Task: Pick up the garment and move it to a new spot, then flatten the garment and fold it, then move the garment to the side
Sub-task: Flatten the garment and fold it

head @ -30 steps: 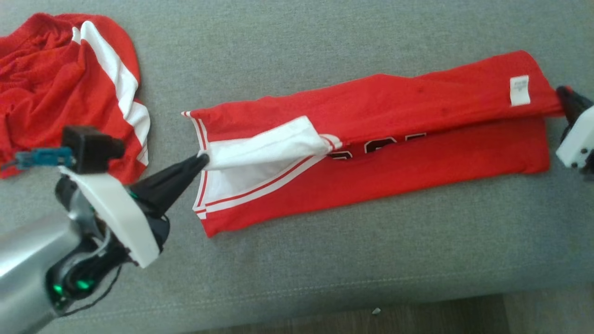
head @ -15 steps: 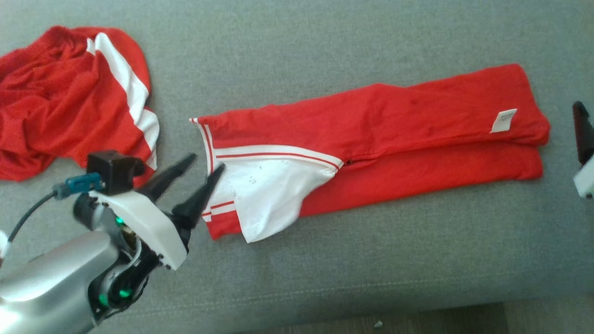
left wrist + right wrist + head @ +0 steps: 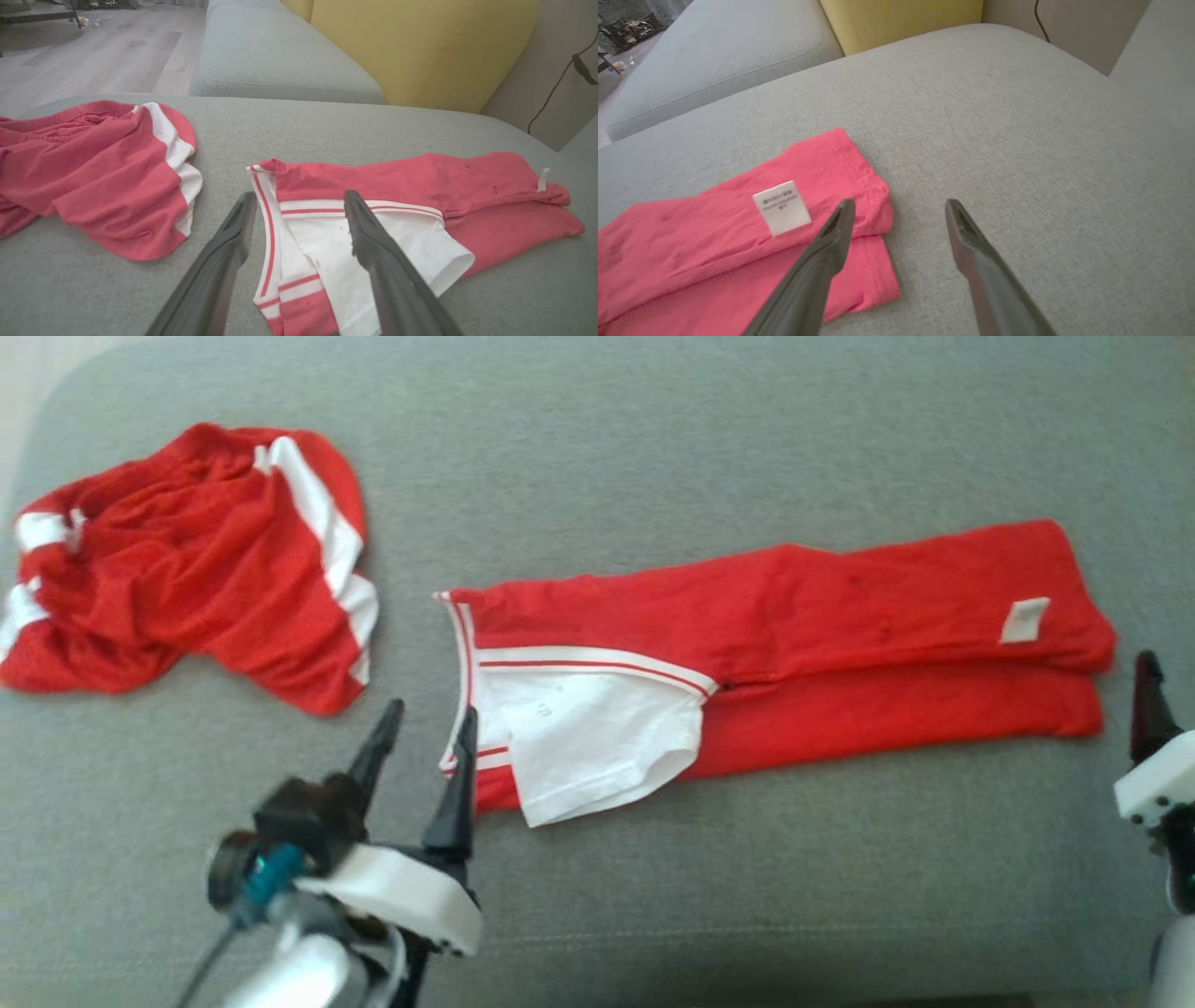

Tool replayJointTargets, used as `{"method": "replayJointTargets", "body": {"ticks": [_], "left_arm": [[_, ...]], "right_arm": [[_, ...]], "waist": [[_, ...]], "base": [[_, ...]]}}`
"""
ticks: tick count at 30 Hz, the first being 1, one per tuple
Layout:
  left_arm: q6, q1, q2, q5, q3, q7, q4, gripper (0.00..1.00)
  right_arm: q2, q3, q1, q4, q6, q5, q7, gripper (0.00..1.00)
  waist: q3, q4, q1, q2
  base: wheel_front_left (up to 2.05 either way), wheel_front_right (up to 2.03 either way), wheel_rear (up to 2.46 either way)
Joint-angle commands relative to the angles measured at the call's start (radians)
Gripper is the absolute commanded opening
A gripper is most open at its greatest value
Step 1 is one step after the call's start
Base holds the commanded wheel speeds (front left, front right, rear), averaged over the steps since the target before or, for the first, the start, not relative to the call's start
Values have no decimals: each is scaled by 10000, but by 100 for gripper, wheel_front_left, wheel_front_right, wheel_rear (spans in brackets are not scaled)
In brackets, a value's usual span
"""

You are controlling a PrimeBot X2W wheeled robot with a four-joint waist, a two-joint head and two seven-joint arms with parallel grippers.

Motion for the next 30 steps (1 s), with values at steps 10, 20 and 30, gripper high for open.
{"method": "replayJointTargets", "body": {"ticks": [10, 20, 30], "left_arm": [[-983, 518, -1178, 2062, 1044, -121, 182, 100], [-1600, 904, -1746, 2625, 1711, -121, 514, 100], [-2081, 1157, -2189, 3054, 2351, -122, 640, 100]], "right_arm": [[-762, -1127, -2467, 3002, 35, -1756, -175, 100], [-722, -1056, -3076, 5160, 35, -2533, 586, 100], [-1004, 167, -2835, 5562, 35, -1475, 1223, 0]], "waist": [[-57, 1033, 1, -1], [-65, 1354, 1, -1], [-99, 1107, 1, -1]], "base": [[0, 0, 0], [0, 0, 0], [0, 0, 0]]}}
